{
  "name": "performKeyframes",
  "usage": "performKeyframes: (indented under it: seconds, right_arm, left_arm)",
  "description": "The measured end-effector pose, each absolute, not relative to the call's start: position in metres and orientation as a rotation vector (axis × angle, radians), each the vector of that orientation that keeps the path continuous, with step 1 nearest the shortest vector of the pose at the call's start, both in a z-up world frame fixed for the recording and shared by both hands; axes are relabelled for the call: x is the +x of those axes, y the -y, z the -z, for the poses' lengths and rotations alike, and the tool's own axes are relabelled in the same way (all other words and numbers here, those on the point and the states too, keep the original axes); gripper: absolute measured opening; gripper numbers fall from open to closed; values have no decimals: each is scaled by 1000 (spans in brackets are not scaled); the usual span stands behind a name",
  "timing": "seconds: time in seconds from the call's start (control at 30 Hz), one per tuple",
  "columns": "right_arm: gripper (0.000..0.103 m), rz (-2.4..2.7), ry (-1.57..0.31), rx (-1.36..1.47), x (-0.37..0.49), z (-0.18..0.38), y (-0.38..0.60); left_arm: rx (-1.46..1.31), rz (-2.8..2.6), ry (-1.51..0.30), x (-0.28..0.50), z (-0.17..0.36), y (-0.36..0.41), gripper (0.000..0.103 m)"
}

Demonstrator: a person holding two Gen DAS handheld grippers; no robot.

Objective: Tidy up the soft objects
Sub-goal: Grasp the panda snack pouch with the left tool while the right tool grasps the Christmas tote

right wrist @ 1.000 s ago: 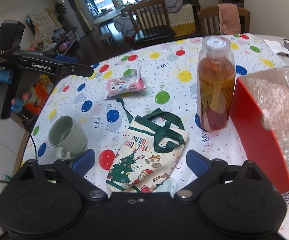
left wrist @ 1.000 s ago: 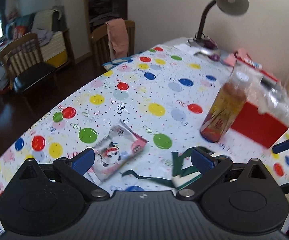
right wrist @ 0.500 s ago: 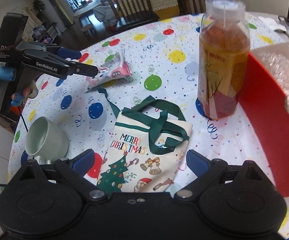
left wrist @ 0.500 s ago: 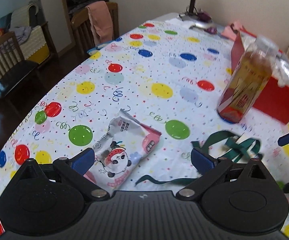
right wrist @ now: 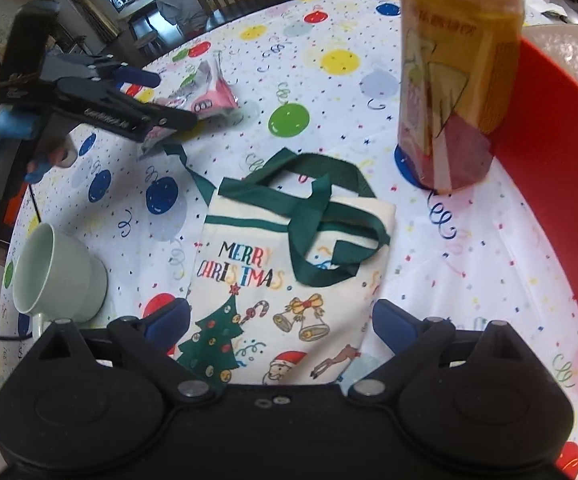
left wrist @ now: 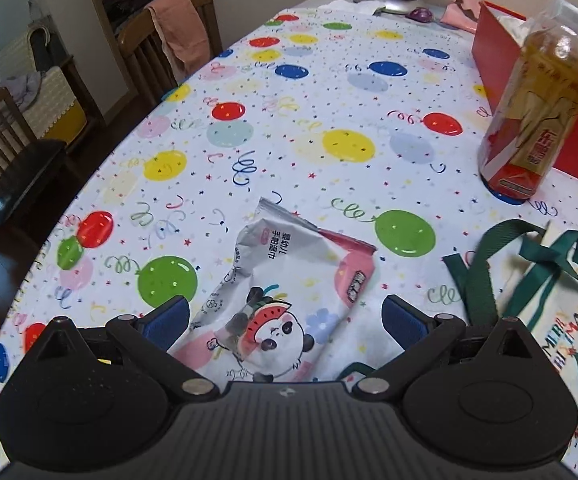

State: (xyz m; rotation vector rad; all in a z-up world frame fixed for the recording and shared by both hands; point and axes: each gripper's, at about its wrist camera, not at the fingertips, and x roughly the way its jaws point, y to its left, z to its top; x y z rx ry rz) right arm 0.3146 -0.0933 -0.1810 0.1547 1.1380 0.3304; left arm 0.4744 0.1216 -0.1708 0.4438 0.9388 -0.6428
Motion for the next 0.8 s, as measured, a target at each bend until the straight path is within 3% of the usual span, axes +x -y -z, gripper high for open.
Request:
performKeyframes:
  seconds: [0.3,0.43,0.57,0.6,0.67,0.8]
  right_arm:
    - [95,-306,-1145,85,317,195,80]
    - [82,-292,-1125,26,314,195,73]
    - [68,-280,-1108,2,313,193,71]
    - [65,-277,-1106,-1,313,193,71]
    - [50,-270,-1098,-2,313,192,73]
    - [32,-254,-1085,17,314,190,81]
  left_arm:
    - [420,604,-954,485,189,-122,102]
    - [407,573,-967,487,191,-123,99]
    - [411,527,-966,486,192,-124,81]
    - [403,520,-966,486,191,-125,80]
    - [380,509,-974,486,189,-127,76]
    - [354,478,-988,485,186,-128,70]
